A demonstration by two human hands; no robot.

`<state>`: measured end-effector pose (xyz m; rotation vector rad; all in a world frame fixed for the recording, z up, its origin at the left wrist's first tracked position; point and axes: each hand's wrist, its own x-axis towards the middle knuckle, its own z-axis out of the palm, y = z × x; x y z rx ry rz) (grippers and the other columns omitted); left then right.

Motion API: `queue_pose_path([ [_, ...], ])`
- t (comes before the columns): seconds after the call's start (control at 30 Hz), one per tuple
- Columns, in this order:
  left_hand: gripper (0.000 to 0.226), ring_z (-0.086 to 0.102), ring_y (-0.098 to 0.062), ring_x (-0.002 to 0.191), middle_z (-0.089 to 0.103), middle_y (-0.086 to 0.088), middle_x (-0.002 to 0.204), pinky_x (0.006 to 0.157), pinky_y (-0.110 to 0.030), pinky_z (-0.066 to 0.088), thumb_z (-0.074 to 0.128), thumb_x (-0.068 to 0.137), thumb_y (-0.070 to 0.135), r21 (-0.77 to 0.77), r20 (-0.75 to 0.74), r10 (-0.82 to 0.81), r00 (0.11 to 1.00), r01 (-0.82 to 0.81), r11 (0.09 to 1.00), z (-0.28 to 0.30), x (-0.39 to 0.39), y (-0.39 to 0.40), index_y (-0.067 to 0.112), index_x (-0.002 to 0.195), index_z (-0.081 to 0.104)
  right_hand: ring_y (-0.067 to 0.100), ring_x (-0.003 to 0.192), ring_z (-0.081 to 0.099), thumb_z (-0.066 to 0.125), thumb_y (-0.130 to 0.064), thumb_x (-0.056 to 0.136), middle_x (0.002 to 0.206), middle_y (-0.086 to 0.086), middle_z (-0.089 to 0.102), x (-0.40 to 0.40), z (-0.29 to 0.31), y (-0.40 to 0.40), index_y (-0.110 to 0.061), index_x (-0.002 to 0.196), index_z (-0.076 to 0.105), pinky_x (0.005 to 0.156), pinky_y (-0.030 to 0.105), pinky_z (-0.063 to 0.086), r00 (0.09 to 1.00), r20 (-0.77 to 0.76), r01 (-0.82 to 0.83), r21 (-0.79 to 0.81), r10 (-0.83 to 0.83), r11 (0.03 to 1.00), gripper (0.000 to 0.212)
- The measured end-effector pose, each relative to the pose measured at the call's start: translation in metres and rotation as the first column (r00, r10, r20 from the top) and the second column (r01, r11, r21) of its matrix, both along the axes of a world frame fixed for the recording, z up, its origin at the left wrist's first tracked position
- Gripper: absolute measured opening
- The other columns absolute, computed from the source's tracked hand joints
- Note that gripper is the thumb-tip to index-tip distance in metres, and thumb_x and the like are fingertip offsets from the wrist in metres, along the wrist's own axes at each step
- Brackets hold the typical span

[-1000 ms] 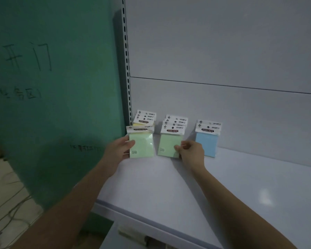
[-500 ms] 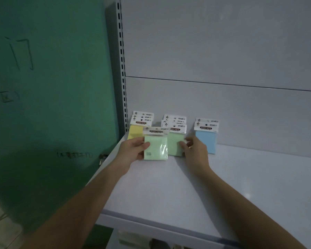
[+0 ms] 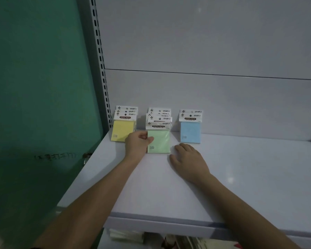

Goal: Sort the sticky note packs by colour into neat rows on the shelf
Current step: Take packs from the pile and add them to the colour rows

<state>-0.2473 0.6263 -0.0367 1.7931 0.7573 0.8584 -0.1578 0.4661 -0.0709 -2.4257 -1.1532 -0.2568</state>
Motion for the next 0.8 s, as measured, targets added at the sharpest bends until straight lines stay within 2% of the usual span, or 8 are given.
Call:
queue_pose_path([
  [0.07,0.021,0.059,-0.013,0.072,0.061,0.004,0.077,0.072,-0.029,0.054,0.075,0.079,0.009,0.031,0.009,0.027,1.000,-0.027,0.999,-0.004,0.002,0.000,0.006,0.100,0.071,0.022,0.117,0.048,0.043,-0.041,0.091,0.119,0.000,0.056,0.001,0.000,0.000,-0.015,0.114,0.055,0.097,0.034,0.036,1.000,0.001,-0.008,-0.017,0.008,1.000,0.036],
  [0.13,0.022,0.058,-0.012,0.071,0.059,0.007,0.076,0.070,-0.029,0.053,0.076,0.078,0.011,0.062,0.018,0.036,0.999,-0.037,0.997,-0.007,0.003,0.000,0.008,0.098,0.068,0.021,0.118,0.047,0.043,-0.043,0.092,0.120,-0.001,0.056,0.000,-0.001,-0.001,-0.016,0.114,0.055,0.098,0.033,0.035,1.000,-0.006,-0.006,-0.024,0.005,1.000,0.038],
  [0.33,0.023,0.054,-0.004,0.066,0.059,0.006,0.078,0.058,-0.014,0.041,0.075,0.080,0.013,0.174,-0.003,0.038,0.999,-0.037,0.984,-0.011,0.005,0.001,0.013,0.098,0.061,0.020,0.121,0.046,0.043,-0.044,0.092,0.127,-0.002,0.054,-0.001,0.003,-0.002,-0.015,0.120,0.054,0.100,0.032,0.033,1.000,-0.028,-0.002,-0.036,0.001,0.999,0.041],
  [0.4,0.025,0.053,-0.008,0.069,0.059,0.003,0.083,0.056,-0.011,0.037,0.074,0.081,0.014,0.245,-0.007,0.048,0.999,-0.045,0.968,-0.012,0.005,0.000,0.013,0.100,0.059,0.020,0.121,0.046,0.044,-0.045,0.091,0.127,-0.003,0.054,0.000,0.003,-0.002,-0.016,0.120,0.054,0.099,0.033,0.034,1.000,-0.027,0.001,-0.039,-0.002,0.999,0.041],
  [0.47,0.026,0.052,-0.013,0.079,0.058,0.002,0.092,0.062,-0.014,0.038,0.072,0.082,0.016,0.299,-0.011,0.058,0.998,-0.052,0.953,-0.013,0.005,-0.001,0.014,0.103,0.057,0.020,0.120,0.047,0.046,-0.045,0.091,0.125,-0.004,0.055,0.000,0.003,-0.003,-0.017,0.119,0.054,0.099,0.033,0.035,1.000,-0.026,0.007,-0.039,-0.008,0.999,0.041],
  [0.6,0.027,0.052,-0.016,0.091,0.055,0.003,0.102,0.074,-0.033,0.048,0.068,0.085,0.025,0.373,-0.028,0.099,0.995,-0.082,0.924,-0.013,0.000,-0.002,0.017,0.106,0.054,0.020,0.120,0.049,0.049,-0.043,0.091,0.127,-0.002,0.057,-0.004,0.009,0.000,-0.015,0.121,0.056,0.100,0.032,0.038,0.998,-0.051,0.026,-0.049,-0.029,0.998,0.041],
  [0.7,0.022,0.051,-0.018,0.097,0.057,0.001,0.102,0.077,-0.034,0.047,0.064,0.087,0.026,0.425,-0.014,0.090,0.996,-0.076,0.902,-0.014,-0.005,-0.003,0.017,0.106,0.056,0.023,0.113,0.052,0.048,-0.038,0.092,0.120,0.000,0.060,-0.011,0.012,0.002,-0.014,0.112,0.059,0.092,0.032,0.041,0.996,-0.046,0.079,-0.062,-0.082,0.995,0.034],
  [0.8,0.019,0.054,-0.024,0.100,0.060,-0.002,0.102,0.081,-0.038,0.046,0.057,0.091,0.026,0.564,-0.080,0.077,0.994,-0.018,0.826,-0.012,-0.007,-0.003,0.016,0.107,0.058,0.026,0.110,0.054,0.043,-0.037,0.093,0.116,0.002,0.061,-0.018,0.015,-0.002,-0.015,0.106,0.060,0.086,0.034,0.041,0.986,-0.026,0.163,-0.113,-0.167,0.980,0.031],
])
